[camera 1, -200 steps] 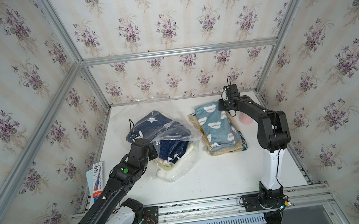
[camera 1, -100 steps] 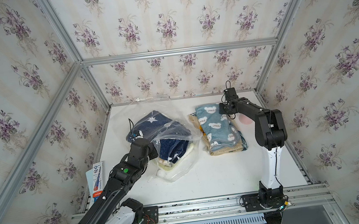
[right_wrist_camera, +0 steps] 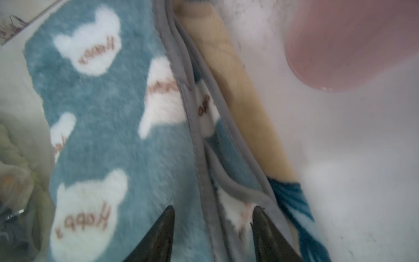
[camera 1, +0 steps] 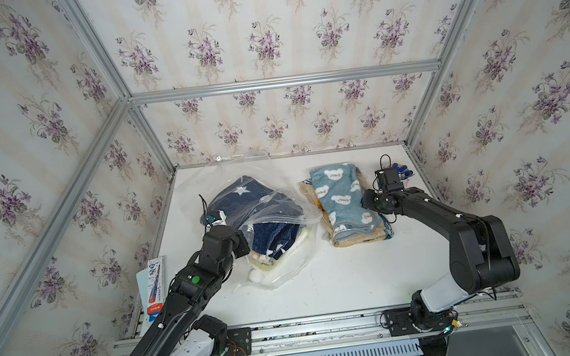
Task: Take the blanket out of the vacuum bag
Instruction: Adjust the blanket at the center of the board.
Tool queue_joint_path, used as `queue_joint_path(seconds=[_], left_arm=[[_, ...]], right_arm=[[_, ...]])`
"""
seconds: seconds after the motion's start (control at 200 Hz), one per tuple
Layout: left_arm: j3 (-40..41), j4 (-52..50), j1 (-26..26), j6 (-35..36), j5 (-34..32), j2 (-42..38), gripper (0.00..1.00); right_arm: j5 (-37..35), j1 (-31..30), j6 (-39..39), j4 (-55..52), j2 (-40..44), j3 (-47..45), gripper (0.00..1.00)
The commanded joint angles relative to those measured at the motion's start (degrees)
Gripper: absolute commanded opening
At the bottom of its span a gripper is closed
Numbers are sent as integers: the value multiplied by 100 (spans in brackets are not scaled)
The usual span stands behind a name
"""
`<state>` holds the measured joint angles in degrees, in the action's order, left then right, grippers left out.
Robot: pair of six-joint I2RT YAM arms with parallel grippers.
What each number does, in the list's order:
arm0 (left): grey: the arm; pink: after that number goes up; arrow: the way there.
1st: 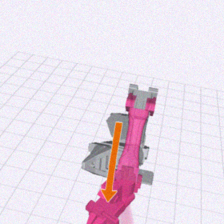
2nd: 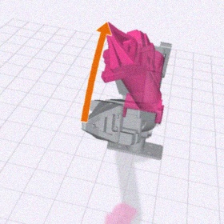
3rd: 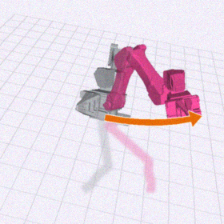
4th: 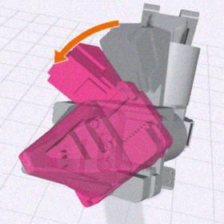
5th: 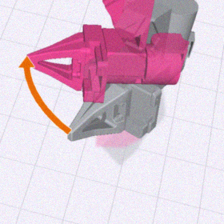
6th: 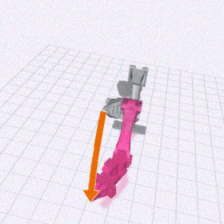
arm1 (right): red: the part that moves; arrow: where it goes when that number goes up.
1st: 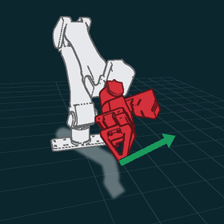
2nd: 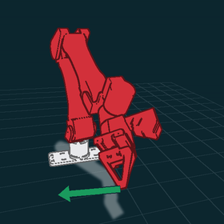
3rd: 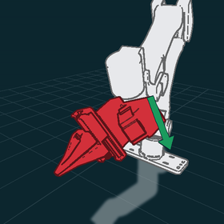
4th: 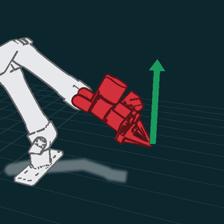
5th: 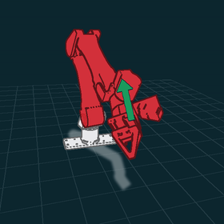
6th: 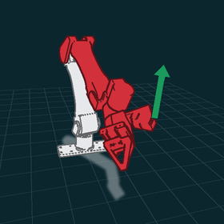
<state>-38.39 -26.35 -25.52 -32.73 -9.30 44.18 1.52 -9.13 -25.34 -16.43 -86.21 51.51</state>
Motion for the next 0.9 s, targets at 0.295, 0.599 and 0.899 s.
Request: queue_joint_path(seconds=[0.295, 0.599, 0.899], left_arm=[[130, 52, 3, -50, 146, -268, 0], [139, 16, 3, -26, 148, -393, 0], [105, 87, 3, -46, 209, -359, 0]], right_arm=[[1422, 8, -341, 332, 448, -778, 16], [900, 16, -399, 77, 1001, -642, 0], [-379, 324, -339, -167, 1301, -685, 0]])
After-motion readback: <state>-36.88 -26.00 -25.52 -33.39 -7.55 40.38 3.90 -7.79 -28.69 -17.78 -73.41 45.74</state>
